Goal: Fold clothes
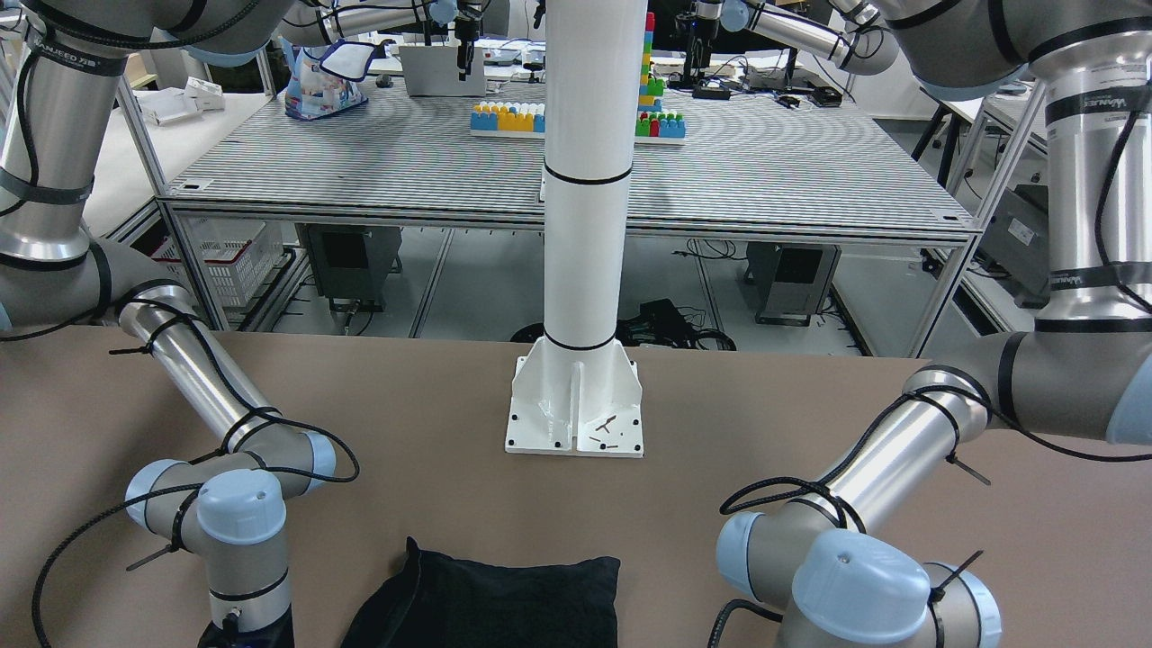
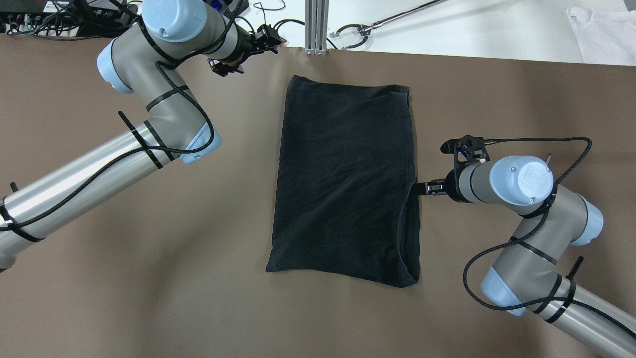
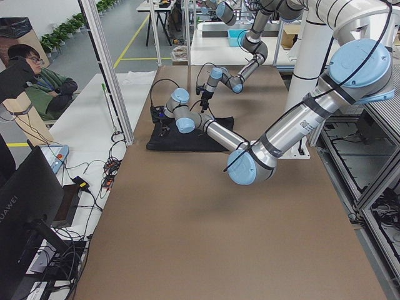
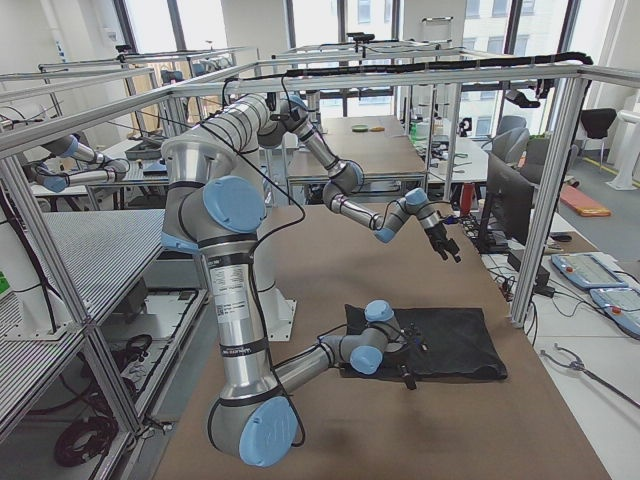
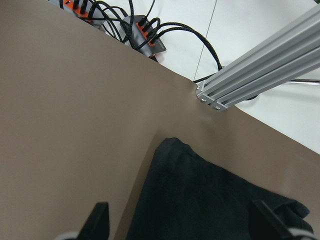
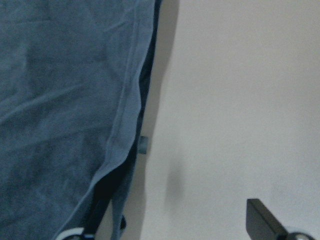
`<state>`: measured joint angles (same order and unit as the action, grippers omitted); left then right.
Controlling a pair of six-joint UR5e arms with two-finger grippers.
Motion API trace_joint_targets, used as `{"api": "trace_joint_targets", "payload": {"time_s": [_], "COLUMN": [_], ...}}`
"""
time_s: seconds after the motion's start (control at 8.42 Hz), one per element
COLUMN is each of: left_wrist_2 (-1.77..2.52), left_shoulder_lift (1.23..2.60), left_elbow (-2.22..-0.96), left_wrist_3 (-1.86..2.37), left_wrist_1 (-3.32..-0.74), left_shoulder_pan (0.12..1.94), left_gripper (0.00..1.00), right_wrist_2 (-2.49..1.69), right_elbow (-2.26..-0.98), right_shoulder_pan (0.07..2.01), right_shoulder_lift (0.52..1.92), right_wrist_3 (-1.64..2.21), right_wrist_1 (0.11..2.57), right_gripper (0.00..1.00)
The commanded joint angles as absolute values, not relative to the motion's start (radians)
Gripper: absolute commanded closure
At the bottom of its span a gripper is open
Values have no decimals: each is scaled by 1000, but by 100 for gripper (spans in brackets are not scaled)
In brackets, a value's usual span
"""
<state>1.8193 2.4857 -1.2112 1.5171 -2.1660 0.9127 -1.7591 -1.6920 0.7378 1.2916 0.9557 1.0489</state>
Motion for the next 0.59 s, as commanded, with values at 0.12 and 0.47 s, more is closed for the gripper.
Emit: {"api": "trace_joint_targets", "payload": {"time_s": [0.12,0.47], "left_wrist_2": [1819,1819], "left_shoulder_lift": [2485,2487], "left_elbow": [-1210,-1215], "left_wrist_3": [1517,1517], "left_wrist_1": [-2166,-2166], "left_shoulder_pan": [914,917], "left_gripper": [0,0], "right_wrist_2": [-1779,-1682], "right_elbow": [-1773,-1743], "right_shoulder_pan": [729,612], "right_shoulder_lift": [1221,1198], "right_wrist_3": [1130,1233], "right_wrist_1": [1046,905], "right_gripper": [6,6]}}
